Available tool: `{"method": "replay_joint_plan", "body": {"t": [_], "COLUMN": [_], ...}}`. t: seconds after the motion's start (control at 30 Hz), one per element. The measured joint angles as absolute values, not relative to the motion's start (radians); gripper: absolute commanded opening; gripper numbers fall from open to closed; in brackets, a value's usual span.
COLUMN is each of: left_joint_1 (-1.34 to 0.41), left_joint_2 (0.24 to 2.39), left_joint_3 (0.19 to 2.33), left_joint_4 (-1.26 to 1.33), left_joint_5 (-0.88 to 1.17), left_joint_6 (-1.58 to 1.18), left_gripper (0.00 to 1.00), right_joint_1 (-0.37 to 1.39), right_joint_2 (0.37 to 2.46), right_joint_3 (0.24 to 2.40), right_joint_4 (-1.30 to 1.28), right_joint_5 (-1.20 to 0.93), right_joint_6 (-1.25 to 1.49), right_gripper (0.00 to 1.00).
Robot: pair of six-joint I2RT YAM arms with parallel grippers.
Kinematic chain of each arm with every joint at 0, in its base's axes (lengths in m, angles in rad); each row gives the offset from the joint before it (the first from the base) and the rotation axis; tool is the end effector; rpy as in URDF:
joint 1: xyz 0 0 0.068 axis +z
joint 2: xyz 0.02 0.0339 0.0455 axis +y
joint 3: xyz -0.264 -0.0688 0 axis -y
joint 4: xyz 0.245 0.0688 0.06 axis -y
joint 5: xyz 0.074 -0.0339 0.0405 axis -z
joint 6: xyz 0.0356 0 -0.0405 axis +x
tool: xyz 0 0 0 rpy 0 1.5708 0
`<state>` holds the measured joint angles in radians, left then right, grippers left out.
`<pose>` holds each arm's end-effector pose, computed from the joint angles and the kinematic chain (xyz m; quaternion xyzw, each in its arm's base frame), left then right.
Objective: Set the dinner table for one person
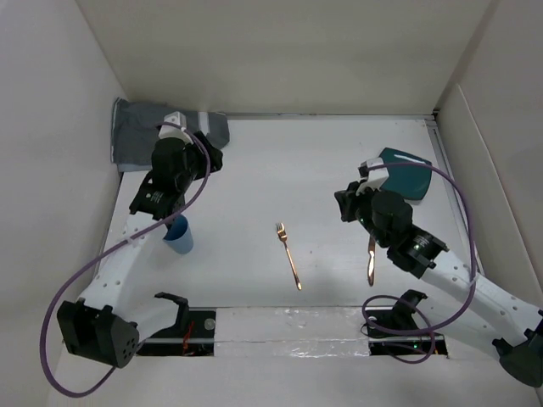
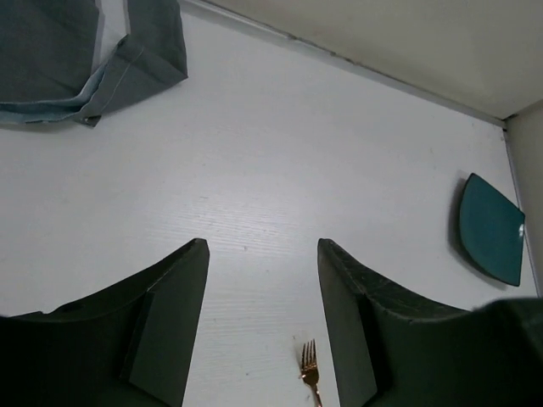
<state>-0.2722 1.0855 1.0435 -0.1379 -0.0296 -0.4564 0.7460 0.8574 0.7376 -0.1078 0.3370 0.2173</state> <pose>0.2430 -0.0667 0.3771 -0.0800 0.7636 -0.2176 0.6027 0.1567 0.1288 0.3191 -0.1009 0.7722 0.1678 0.6045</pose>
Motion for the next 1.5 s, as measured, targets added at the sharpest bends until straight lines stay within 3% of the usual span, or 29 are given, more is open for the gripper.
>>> {"method": "replay_joint_plan", "body": {"t": [0.07,0.13,0.17,0.2,0.23,0.37,0.43,0.53,0.7,0.87,0.97,1.5], "left_joint_1": [-0.272,-0.272,-0.272,-0.273,-0.272,-0.272,-0.272,-0.272,-0.272,-0.265,-0.262,-0.26], "left_joint_2": [1.141,1.222,1.271,1.327,1.384,1.65,1.785,1.957,2.235,2.374,2.42,2.511], "left_joint_3": [1.064,1.118,1.157,1.204,1.255,1.532,1.674,1.851,2.097,2.176,2.206,2.26], "left_joint_4": [-0.142,-0.147,-0.15,-0.152,-0.15,-0.189,-0.216,-0.292,-0.39,-0.451,-0.461,-0.422], "left_joint_5": [-0.034,-0.049,-0.064,-0.083,-0.1,-0.21,-0.275,-0.393,-0.479,-0.54,-0.572,-0.659], "left_joint_6": [-0.455,-0.455,-0.454,-0.454,-0.457,-0.444,-0.439,-0.453,-0.477,-0.495,-0.507,-0.592], "left_gripper": [0.5,0.37,0.29,0.03,0.0,0.0,0.17,0.32,0.47,0.5,0.51,0.49], "right_joint_1": [0.739,0.733,0.732,0.732,0.729,0.72,0.719,0.714,0.712,0.712,0.712,0.712], "right_joint_2": [0.861,0.86,0.86,0.859,0.857,0.843,0.837,0.819,0.81,0.82,0.833,0.953], "right_joint_3": [0.733,0.723,0.72,0.718,0.713,0.689,0.678,0.652,0.619,0.616,0.607,0.606], "right_joint_4": [-0.08,-0.055,-0.051,-0.047,-0.041,-0.03,-0.03,-0.029,-0.03,-0.029,-0.016,0.015], "right_joint_5": [0.331,0.322,0.318,0.316,0.313,0.294,0.287,0.276,0.266,0.235,0.211,0.095], "right_joint_6": [0.223,0.224,0.223,0.223,0.223,0.226,0.23,0.237,0.247,0.255,0.252,0.25], "right_gripper": [0.0,0.0,0.0,0.0,0.0,0.0,0.0,0.0,0.09,0.35,0.41,0.42]}}
